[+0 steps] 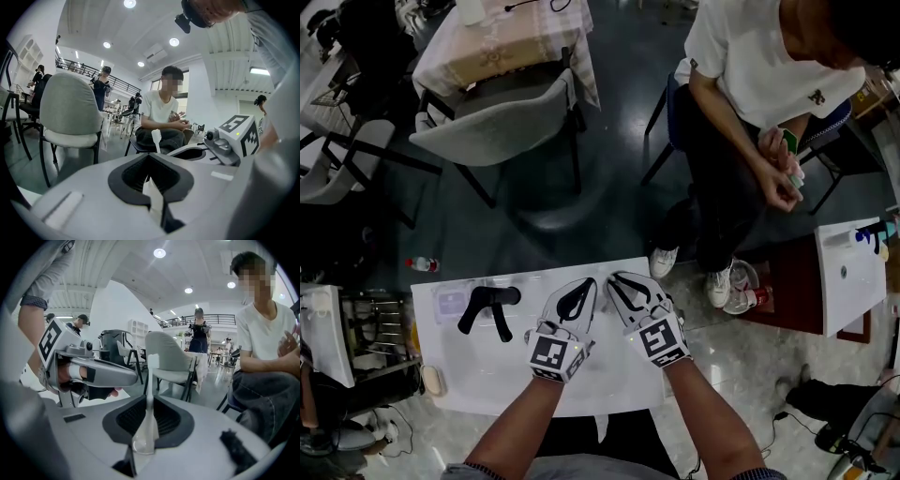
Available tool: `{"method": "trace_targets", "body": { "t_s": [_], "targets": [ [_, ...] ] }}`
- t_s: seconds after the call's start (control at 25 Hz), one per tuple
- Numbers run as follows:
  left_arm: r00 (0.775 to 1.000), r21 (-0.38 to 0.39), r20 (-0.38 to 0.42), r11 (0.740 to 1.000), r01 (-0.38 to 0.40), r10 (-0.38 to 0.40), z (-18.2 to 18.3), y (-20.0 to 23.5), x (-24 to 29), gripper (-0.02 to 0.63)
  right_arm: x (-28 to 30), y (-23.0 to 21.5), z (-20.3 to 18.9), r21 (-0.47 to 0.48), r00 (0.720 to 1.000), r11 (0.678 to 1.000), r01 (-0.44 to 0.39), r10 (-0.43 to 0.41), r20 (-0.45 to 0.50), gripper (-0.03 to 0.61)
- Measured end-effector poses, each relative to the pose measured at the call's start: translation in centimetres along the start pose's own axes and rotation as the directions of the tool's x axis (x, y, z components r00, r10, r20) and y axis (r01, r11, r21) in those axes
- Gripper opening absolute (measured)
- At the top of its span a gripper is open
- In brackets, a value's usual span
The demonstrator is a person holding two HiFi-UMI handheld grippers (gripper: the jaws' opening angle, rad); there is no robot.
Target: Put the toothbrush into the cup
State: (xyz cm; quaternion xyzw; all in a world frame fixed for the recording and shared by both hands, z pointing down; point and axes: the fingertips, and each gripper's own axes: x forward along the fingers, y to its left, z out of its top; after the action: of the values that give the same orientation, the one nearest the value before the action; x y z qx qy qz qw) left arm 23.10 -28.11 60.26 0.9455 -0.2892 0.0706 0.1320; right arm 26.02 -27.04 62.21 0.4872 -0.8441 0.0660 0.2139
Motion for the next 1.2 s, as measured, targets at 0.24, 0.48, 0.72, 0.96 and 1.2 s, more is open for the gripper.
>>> {"method": "trace_targets", "body": {
  "t_s": [0.24,0.48,0.72,0.96,1.2],
  "targets": [
    [1.000,-0.004,-0.001,1.000,-0.005,0.005,-0.1,0.0,-0.3,0.008,-0.1,-0.2,-0.2,0.010,1.000,1.000,0.001,-0.001,-0.009,0.074],
    [1.000,0.000,-0.003,1.000,0.000,0.000,0.2,-0.4,-0.8,0.008,-0.9,0.3,0.5,0.031,1.000,1.000,0.005,-0.005,0.010,0.074],
    [0.999,0.010,-0.013,0.999,0.033,-0.033,1.4,-1.5,-2.4,0.008,-3.3,0.7,3.0,0.103,0.998,0.994,0.022,-0.027,0.057,0.031],
    [0.994,0.056,0.000,0.992,0.111,-0.111,3.9,-4.5,-6.0,0.008,-7.7,3.3,6.7,0.175,0.991,0.984,-0.015,-0.009,0.137,0.014],
    [0.988,0.069,0.018,0.986,0.152,-0.154,7.2,-7.6,-11.3,0.008,-12.7,6.9,11.3,0.096,0.979,0.994,-0.049,0.029,0.200,0.014]
  ]
}}
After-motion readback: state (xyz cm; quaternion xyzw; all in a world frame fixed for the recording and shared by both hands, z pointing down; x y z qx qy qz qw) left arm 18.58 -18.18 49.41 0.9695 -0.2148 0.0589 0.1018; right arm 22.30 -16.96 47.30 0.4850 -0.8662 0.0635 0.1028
